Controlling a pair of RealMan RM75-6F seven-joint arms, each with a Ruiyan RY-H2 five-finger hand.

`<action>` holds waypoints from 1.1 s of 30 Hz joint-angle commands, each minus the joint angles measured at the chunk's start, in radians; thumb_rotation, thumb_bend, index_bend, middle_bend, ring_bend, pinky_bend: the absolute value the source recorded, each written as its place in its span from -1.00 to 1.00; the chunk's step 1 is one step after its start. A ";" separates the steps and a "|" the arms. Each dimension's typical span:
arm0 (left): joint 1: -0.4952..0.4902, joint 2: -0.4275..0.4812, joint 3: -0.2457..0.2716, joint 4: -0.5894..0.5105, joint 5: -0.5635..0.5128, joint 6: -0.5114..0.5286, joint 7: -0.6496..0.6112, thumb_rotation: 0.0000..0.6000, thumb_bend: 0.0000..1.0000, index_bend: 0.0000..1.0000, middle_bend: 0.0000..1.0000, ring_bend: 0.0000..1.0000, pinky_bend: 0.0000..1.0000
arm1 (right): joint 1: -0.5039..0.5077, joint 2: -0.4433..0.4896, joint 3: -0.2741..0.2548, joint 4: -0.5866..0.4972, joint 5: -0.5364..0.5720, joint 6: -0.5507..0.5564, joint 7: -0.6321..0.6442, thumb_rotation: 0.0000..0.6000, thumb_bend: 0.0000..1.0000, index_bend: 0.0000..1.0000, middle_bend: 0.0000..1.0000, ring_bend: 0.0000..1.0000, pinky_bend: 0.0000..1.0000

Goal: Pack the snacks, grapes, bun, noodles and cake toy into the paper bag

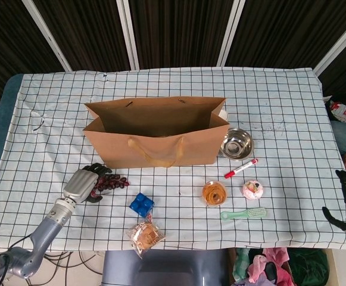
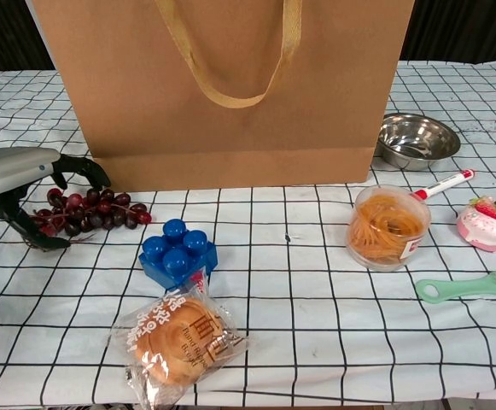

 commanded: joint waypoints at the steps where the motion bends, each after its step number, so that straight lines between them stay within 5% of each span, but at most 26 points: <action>1: -0.006 -0.008 -0.003 0.000 0.003 -0.006 0.003 1.00 -0.66 -0.55 -0.53 -0.75 -0.48 | 0.000 0.000 0.000 0.000 0.001 -0.001 0.000 1.00 -0.62 -0.83 -0.82 -0.61 -0.50; 8: -0.008 -0.020 0.002 0.007 0.006 -0.015 0.008 1.00 -0.48 -0.51 -0.38 -0.52 -0.27 | -0.001 0.003 0.002 0.000 0.004 0.000 0.005 1.00 -0.62 -0.83 -0.83 -0.61 -0.50; 21: 0.014 0.007 -0.008 -0.001 -0.016 0.014 0.021 1.00 -0.63 -0.57 -0.52 -0.72 -0.44 | 0.001 0.002 -0.002 -0.005 -0.001 -0.004 -0.001 1.00 -0.62 -0.83 -0.83 -0.61 -0.50; 33: 0.006 -0.003 -0.008 -0.004 -0.034 -0.015 0.046 1.00 -0.47 -0.50 -0.32 -0.48 -0.17 | 0.002 0.004 -0.001 -0.006 0.007 -0.009 0.003 1.00 -0.62 -0.83 -0.83 -0.61 -0.50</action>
